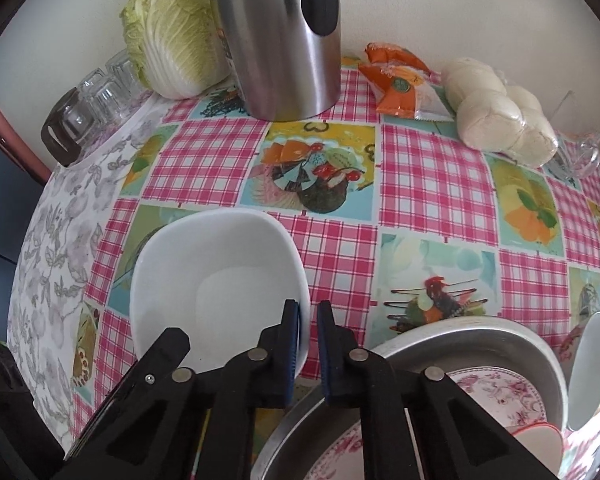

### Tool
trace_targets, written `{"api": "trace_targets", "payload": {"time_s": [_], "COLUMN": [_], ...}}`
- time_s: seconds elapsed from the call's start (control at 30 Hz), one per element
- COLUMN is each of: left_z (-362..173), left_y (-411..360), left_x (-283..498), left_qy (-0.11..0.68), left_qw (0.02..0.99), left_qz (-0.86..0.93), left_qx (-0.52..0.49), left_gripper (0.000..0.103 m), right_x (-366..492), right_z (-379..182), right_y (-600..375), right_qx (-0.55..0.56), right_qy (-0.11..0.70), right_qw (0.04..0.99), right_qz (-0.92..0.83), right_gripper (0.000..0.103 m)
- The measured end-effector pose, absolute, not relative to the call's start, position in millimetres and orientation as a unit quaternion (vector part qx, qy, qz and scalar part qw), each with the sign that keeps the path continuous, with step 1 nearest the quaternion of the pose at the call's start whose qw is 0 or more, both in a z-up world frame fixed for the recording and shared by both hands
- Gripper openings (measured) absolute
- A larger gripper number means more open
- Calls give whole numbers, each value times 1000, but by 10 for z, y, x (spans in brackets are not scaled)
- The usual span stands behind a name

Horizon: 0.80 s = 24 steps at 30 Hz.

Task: Organize plates and bowls
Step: 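Close both tools on the white square bowl's rim, then lift the white square bowl with both tools and carry it toward the basin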

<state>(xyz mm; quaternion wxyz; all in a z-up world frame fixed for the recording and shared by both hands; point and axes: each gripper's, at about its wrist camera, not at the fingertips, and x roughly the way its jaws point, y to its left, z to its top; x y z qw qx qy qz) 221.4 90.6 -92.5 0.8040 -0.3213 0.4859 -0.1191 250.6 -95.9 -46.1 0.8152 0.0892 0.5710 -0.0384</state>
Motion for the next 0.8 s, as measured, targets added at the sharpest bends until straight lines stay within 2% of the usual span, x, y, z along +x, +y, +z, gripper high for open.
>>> {"api": "trace_targets", "payload": {"time_s": [0.47, 0.53, 0.6, 0.8], "left_z": [-1017, -1062, -1084, -1094], "left_y": [1046, 1088, 1153, 1262], "left_x": [2187, 2175, 2158, 2101], "left_qy": [508, 512, 512, 506], "left_qw": [799, 797, 796, 799], "left_qz": [-79, -69, -62, -47], "left_qx": [-313, -312, -318, -321], "left_gripper": [37, 34, 26, 24], "right_x": [2419, 2388, 2361, 2299], "right_z": [-521, -524, -529, -550], "right_y": [-736, -665, -584, -464], "right_qx": [53, 49, 41, 48], "right_qy": [583, 586, 587, 587], "right_qw": [811, 809, 808, 807], "right_qz": [9, 20, 30, 34], "right_gripper": [8, 8, 8, 8]}}
